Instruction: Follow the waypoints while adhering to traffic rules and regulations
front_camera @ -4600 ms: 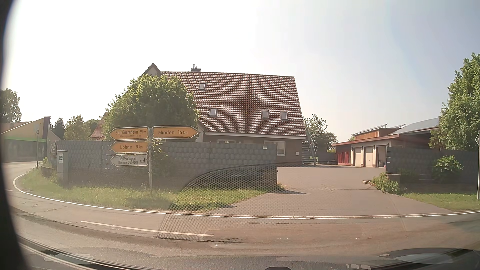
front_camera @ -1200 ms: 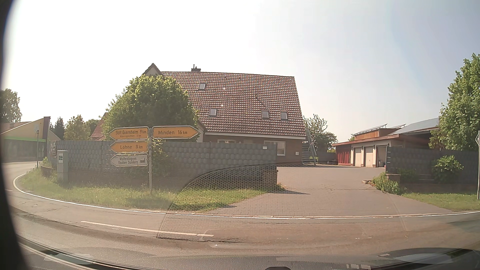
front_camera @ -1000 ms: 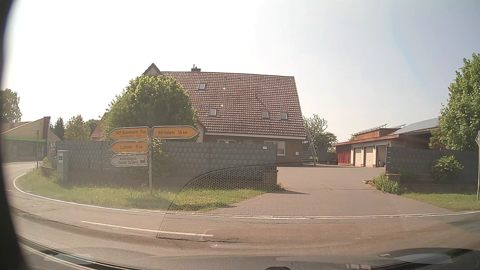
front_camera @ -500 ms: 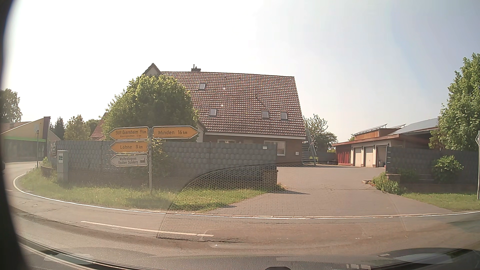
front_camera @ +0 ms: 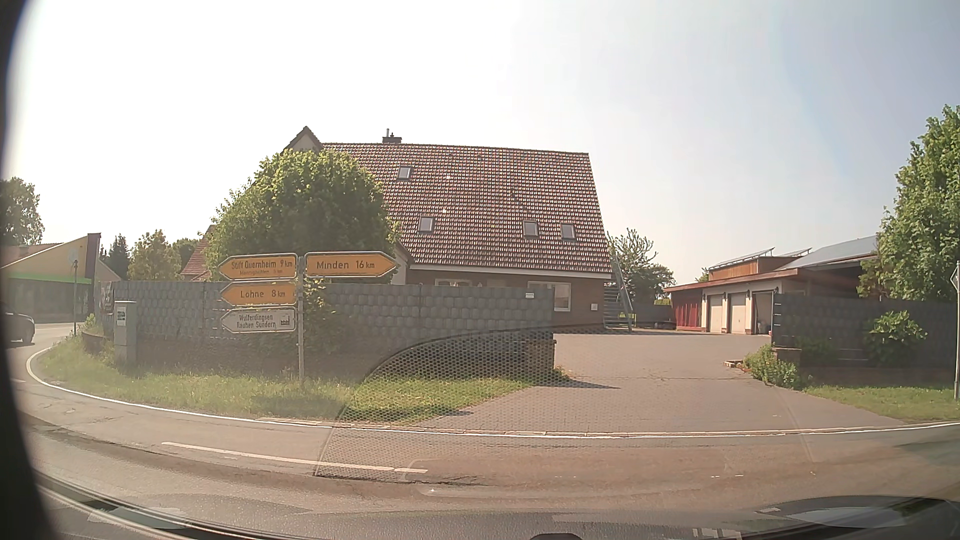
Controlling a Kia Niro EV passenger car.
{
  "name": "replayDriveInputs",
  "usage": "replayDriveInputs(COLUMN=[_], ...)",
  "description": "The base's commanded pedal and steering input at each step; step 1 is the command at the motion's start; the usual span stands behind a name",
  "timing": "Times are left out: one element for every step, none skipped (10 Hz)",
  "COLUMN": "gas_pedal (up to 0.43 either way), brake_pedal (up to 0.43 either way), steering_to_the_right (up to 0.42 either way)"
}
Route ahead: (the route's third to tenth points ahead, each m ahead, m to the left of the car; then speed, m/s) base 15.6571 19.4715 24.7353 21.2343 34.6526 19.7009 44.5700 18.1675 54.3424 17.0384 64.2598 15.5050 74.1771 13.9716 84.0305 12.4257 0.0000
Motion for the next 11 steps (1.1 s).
replayDriveInputs(gas_pedal=[0.0,0.0,0.0,0.0,0.0,0.0,0.0,0.0,0.0,0.0,0.0], brake_pedal=[0.268,0.268,0.268,0.268,0.268,0.268,0.268,0.268,0.268,0.262,0.268], steering_to_the_right=[-0.154,-0.154,-0.154,-0.154,-0.154,-0.154,-0.154,-0.154,-0.154,-0.154,-0.154])
